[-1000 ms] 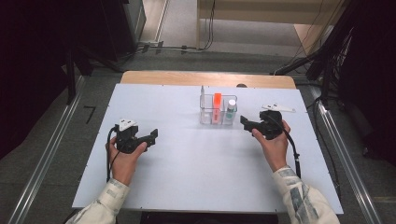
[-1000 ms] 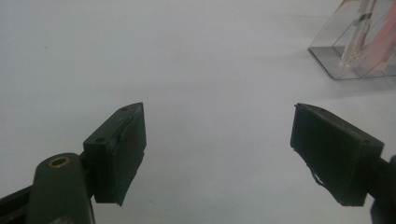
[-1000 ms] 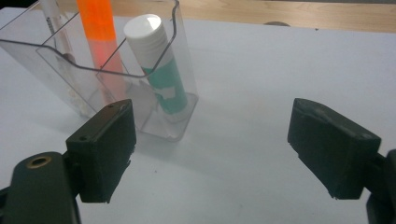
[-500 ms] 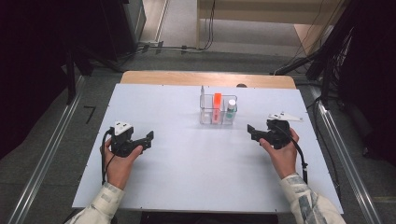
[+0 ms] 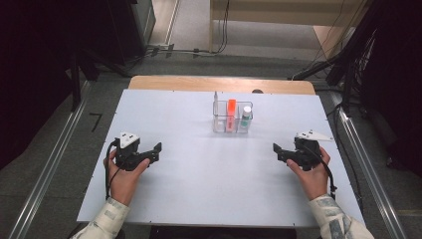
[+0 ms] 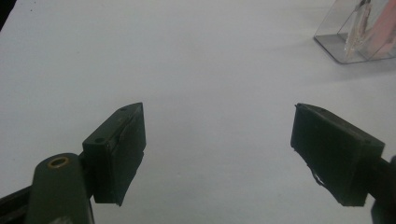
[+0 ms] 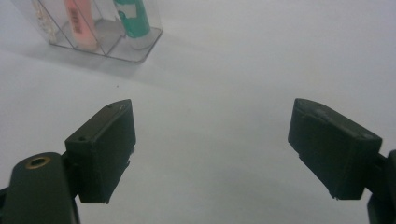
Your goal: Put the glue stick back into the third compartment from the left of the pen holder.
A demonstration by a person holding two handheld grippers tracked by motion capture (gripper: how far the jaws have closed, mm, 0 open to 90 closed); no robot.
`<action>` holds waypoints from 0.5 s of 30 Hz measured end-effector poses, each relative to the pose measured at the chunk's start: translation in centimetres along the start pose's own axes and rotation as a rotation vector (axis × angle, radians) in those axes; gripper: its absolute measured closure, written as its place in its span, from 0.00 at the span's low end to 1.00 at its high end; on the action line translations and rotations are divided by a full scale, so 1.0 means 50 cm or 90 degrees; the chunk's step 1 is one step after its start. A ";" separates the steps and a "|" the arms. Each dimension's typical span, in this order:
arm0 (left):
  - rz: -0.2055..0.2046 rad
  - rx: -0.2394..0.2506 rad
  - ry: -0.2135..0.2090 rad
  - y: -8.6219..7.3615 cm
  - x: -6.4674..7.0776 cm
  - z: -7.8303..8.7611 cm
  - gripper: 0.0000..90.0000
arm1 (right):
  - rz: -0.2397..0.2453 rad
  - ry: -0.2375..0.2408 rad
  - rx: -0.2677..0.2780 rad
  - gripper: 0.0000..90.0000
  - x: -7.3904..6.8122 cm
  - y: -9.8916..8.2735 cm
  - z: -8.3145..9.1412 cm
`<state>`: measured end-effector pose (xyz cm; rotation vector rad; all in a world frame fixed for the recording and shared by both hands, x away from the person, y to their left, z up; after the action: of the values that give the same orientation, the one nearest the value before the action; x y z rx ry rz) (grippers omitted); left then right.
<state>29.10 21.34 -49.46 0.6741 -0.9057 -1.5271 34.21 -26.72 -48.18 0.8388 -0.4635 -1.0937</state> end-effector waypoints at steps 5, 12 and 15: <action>-0.003 -0.001 0.003 -0.003 -0.003 0.004 0.21 | -0.005 -0.002 -0.005 0.15 0.010 -0.014 0.014; -0.004 -0.004 0.002 -0.009 -0.006 0.008 0.21 | -0.018 -0.013 -0.004 0.15 0.030 -0.032 0.034; -0.006 -0.008 0.001 -0.012 -0.005 0.008 0.21 | -0.023 -0.018 -0.010 0.15 0.037 -0.040 0.041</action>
<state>28.49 21.68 -49.75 0.6719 -0.8922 -1.5385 32.37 -29.57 -48.64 0.8211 -0.4637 -1.1415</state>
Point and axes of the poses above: each handheld gripper's, and its own axes: z roughly backward along the jaws, y roughly out of its top, x roughly to its right, the point moved 2 cm from there along -z, roughly forward along the jaws, and after that the axes turned 3 degrees about y, right-handed, at the moved point
